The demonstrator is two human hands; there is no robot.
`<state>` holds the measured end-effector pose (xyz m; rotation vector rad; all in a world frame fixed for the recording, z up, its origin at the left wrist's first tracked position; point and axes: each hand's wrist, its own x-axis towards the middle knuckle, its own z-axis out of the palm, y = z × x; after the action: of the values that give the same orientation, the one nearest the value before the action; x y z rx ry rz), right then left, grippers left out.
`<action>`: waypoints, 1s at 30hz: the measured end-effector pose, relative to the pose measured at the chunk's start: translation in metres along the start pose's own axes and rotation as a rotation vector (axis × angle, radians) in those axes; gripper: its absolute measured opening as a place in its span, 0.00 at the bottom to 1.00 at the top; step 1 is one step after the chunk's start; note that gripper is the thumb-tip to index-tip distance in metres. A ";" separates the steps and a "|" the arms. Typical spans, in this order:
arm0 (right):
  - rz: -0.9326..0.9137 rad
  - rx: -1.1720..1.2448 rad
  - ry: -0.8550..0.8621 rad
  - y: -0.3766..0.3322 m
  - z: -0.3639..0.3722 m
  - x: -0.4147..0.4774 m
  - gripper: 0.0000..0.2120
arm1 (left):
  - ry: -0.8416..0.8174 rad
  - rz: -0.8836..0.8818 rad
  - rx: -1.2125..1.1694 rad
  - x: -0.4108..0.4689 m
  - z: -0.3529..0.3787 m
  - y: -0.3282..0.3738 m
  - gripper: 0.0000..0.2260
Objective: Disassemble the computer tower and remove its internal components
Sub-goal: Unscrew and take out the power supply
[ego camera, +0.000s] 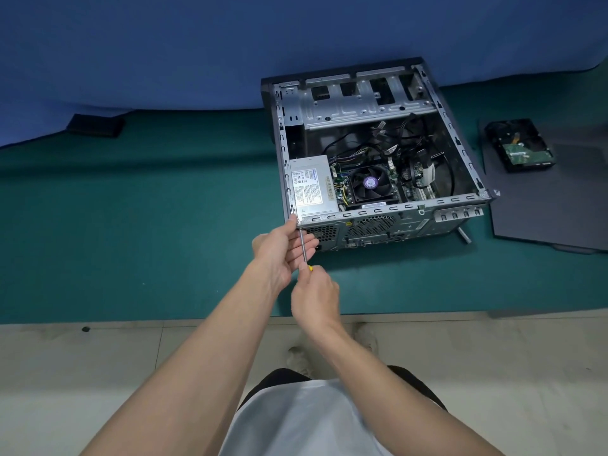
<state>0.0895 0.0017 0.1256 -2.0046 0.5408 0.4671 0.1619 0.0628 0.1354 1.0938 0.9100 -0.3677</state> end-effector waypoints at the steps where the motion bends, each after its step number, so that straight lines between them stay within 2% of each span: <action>1: -0.026 -0.046 0.037 0.000 0.001 -0.002 0.14 | 0.005 -0.001 -0.006 0.000 0.000 0.000 0.16; 5: -0.024 -0.013 0.046 -0.005 0.002 -0.002 0.13 | 0.001 0.004 -0.029 -0.004 0.001 0.000 0.10; 7: 0.012 0.141 -0.035 -0.003 0.001 0.000 0.13 | -0.011 0.026 -0.007 -0.005 0.000 -0.001 0.07; 11: 0.293 0.849 -0.402 0.006 -0.021 0.001 0.14 | 0.012 0.050 0.012 -0.005 0.001 0.000 0.04; 14: 0.390 1.013 -0.716 0.020 -0.041 -0.002 0.14 | 0.015 0.047 0.005 -0.005 0.001 0.001 0.04; 16: 0.342 1.054 -0.763 0.024 -0.046 -0.004 0.10 | 0.012 0.047 -0.007 -0.005 0.002 0.000 0.03; 18: 0.272 0.991 -0.704 0.022 -0.044 -0.006 0.08 | 0.012 0.056 -0.026 -0.006 0.002 0.000 0.02; 20: 0.192 0.793 -0.592 0.014 -0.038 -0.010 0.08 | 0.018 0.073 -0.032 -0.007 0.003 -0.001 0.02; 23: 0.077 0.352 -0.377 0.002 -0.028 -0.019 0.09 | 0.054 0.096 -0.029 -0.007 0.006 -0.006 0.04; 26: -0.123 -0.138 -0.140 -0.002 -0.024 -0.025 0.06 | 0.117 0.147 0.043 -0.005 0.007 -0.010 0.02; 28: -0.180 -0.225 -0.069 -0.001 -0.025 -0.023 0.04 | 0.140 0.180 0.101 -0.003 0.007 -0.012 0.05; 30: -0.158 -0.150 -0.128 0.001 -0.026 -0.019 0.05 | 0.151 0.187 0.113 -0.001 0.007 -0.010 0.06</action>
<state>0.0765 -0.0185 0.1471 -2.1234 0.2724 0.5477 0.1579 0.0518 0.1310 1.3133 0.9191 -0.1848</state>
